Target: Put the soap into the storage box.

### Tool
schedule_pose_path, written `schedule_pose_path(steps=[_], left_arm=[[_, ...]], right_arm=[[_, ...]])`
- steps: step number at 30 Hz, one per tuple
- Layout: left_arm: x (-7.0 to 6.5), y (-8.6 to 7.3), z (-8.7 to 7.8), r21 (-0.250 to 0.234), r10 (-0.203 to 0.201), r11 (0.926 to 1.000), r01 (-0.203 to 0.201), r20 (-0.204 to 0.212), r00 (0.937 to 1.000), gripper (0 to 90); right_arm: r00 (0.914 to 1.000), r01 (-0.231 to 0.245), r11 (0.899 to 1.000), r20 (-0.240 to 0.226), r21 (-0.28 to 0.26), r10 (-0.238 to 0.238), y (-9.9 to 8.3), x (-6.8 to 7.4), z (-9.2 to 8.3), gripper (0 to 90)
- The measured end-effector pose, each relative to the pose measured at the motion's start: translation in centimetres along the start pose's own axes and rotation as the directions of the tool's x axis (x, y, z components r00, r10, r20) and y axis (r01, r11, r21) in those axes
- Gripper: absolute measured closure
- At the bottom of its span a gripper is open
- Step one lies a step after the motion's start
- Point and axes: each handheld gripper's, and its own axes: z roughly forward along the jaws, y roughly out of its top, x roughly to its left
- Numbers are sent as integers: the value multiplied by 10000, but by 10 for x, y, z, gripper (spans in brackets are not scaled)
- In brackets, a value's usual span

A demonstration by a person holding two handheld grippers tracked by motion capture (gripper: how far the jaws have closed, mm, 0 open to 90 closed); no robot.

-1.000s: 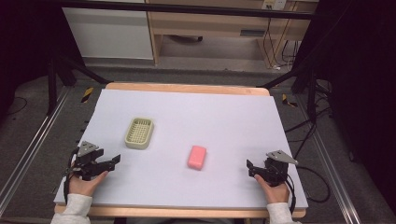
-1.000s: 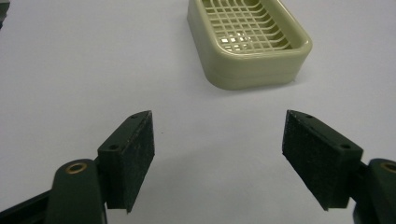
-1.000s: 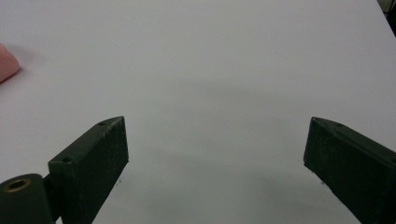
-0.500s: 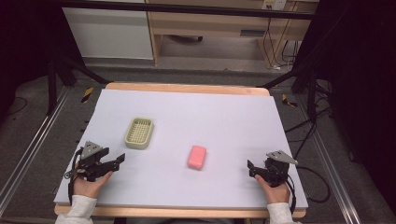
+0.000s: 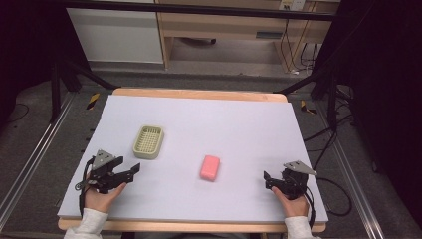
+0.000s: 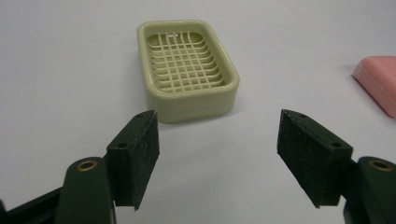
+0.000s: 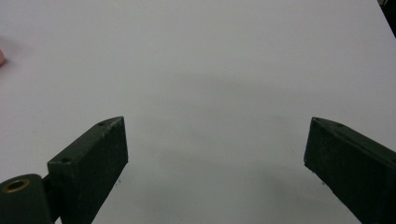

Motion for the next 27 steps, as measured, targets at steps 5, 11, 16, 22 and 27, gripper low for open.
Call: schedule_pose_path(steps=[5, 11, 16, 22, 27], left_arm=[[-6, 3, 4, 61, 2, 10000, -3, 255, 9997, 289], [-14, 5, 8, 88, 170, 9998, -173, 271, 9995, 285], [-21, 11, 11, 111, 432, 9990, -436, 352, 9984, 283], [-28, 20, 13, 10, 644, 9979, -646, 577, 9963, 275], [-35, 29, 15, -132, 672, 9977, -664, 691, 9953, 273]], right_arm=[[10000, -71, 10000, -31, 28, 71, 0, 0, 0, 64], [10000, -57, 10000, -58, 16, 57, 1, 0, 1, 63], [10000, -42, 10000, -28, 11, 42, 1, 0, 1, 61], [10000, -75, 10000, -22, 19, 75, 2, 1, 1, 61], [10000, -39, 10000, 5, 13, 39, 2, 1, 1, 59]])
